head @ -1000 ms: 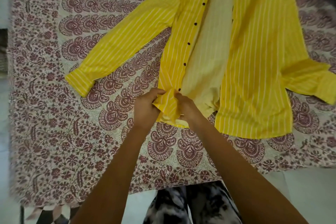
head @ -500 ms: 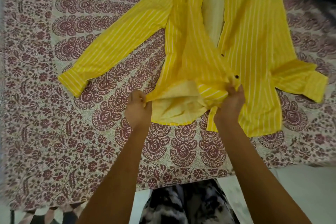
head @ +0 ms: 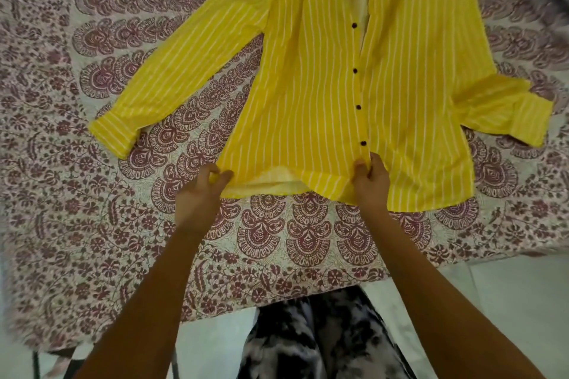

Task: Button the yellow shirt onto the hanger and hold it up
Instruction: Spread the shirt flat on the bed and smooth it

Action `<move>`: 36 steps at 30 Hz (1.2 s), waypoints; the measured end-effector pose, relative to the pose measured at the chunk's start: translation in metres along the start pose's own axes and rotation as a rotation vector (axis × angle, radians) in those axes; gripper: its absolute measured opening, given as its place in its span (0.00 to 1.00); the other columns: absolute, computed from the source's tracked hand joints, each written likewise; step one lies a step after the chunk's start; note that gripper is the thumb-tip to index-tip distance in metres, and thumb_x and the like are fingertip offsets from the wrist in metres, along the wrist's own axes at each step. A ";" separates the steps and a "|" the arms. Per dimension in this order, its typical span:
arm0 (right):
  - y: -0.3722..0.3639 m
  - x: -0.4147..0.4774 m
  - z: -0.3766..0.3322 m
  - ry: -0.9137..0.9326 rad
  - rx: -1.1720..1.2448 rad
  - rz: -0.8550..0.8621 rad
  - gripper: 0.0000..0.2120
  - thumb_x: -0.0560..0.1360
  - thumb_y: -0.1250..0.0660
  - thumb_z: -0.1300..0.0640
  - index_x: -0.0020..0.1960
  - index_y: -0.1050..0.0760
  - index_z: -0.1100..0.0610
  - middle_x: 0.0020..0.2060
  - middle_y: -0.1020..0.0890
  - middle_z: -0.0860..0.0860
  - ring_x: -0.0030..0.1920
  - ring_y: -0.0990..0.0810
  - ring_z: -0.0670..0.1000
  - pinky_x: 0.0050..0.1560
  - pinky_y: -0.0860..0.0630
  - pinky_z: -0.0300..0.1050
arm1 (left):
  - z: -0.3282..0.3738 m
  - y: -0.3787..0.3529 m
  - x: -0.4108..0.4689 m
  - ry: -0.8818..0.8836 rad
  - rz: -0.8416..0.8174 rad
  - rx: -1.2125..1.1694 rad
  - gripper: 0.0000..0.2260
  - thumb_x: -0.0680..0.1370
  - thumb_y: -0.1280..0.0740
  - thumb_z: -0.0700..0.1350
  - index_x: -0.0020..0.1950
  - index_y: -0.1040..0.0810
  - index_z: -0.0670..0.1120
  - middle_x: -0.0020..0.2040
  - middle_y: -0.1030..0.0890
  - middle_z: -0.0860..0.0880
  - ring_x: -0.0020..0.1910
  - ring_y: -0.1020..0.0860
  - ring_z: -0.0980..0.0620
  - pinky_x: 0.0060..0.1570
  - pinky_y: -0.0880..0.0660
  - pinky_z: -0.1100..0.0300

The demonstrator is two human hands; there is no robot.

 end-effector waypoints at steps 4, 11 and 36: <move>-0.015 -0.001 0.000 -0.062 -0.342 -0.164 0.16 0.78 0.41 0.60 0.64 0.30 0.64 0.44 0.20 0.60 0.36 0.24 0.57 0.38 0.31 0.45 | -0.009 -0.011 -0.001 0.055 -0.309 0.022 0.17 0.69 0.31 0.32 0.56 0.19 0.46 0.54 0.21 0.42 0.30 0.22 0.44 0.30 0.23 0.54; -0.016 -0.006 0.037 -0.237 -0.712 -0.395 0.12 0.74 0.38 0.56 0.33 0.36 0.55 0.31 0.30 0.52 0.37 0.28 0.56 0.33 0.36 0.42 | -0.004 -0.029 0.012 0.159 -0.624 0.216 0.13 0.75 0.39 0.38 0.55 0.21 0.47 0.52 0.22 0.46 0.50 0.21 0.46 0.48 0.24 0.53; -0.066 0.187 -0.133 0.271 -0.176 0.013 0.16 0.76 0.42 0.65 0.63 0.30 0.61 0.57 0.22 0.58 0.54 0.22 0.58 0.53 0.25 0.54 | 0.025 -0.022 0.326 0.094 0.019 -0.310 0.11 0.76 0.38 0.40 0.56 0.21 0.46 0.58 0.23 0.43 0.59 0.27 0.40 0.56 0.32 0.47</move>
Point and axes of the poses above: each hand's wrist, its own x-axis towards the middle knuckle, its own y-axis out of the back of the hand, z = x × y, the point moved 5 cm from there along x, towards the middle knuckle
